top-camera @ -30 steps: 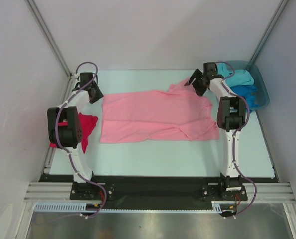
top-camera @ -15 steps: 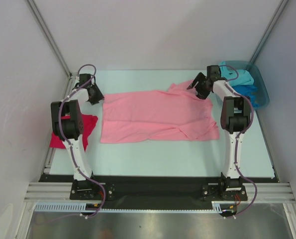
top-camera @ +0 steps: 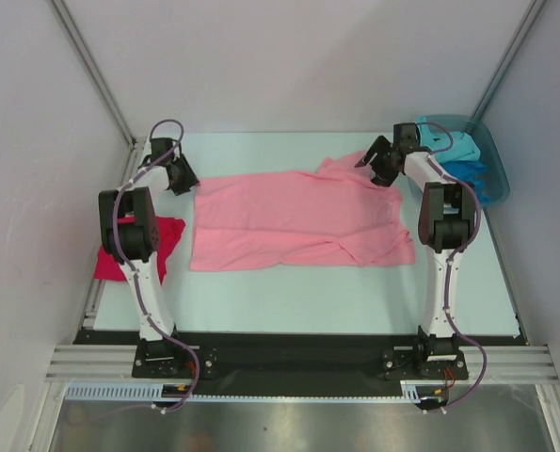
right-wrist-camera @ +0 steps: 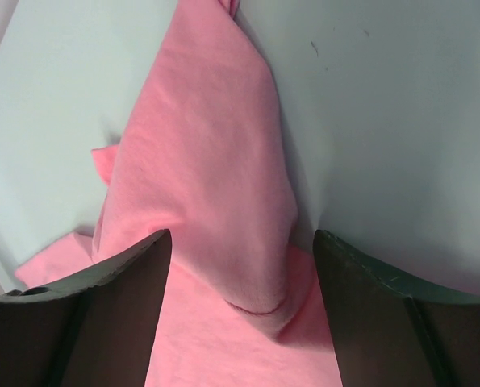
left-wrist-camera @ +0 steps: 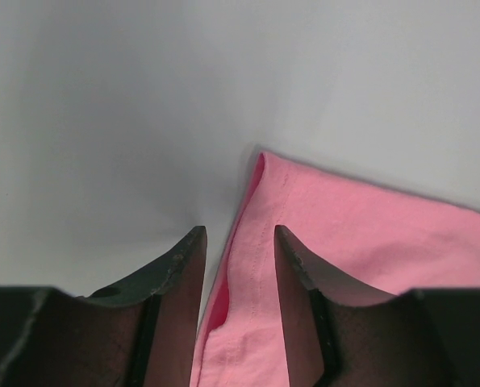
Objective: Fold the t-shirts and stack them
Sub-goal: Fold the tshirt
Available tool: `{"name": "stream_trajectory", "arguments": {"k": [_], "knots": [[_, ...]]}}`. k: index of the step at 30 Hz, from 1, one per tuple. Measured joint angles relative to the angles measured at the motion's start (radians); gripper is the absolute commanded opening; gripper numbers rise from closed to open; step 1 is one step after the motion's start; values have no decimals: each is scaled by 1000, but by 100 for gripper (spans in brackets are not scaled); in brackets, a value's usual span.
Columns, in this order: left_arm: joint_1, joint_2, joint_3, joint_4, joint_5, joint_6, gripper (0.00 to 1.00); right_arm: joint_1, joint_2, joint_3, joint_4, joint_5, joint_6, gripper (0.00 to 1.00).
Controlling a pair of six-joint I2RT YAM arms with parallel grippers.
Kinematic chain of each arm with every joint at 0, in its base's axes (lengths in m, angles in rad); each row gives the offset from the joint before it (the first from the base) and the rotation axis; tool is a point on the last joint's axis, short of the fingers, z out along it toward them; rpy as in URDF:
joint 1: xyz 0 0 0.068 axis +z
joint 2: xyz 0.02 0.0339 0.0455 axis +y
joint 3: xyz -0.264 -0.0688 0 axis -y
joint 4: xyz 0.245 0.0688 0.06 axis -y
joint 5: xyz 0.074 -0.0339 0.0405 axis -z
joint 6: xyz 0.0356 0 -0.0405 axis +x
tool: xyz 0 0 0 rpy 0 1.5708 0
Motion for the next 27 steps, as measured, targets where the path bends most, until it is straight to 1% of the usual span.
{"name": "stream_trajectory", "arguments": {"k": [9, 15, 21, 27], "knots": [[1, 24, 35, -10, 20, 2, 46, -27, 10, 0, 53, -3, 13, 77], [1, 71, 93, -15, 52, 1, 47, -59, 27, 10, 68, -45, 34, 78], [2, 113, 165, -49, 79, 0, 46, -74, 74, 81, 66, -79, 58, 78], [2, 137, 204, -67, 101, 0, 46, -74, 128, 159, 66, -93, 68, 78]]}}
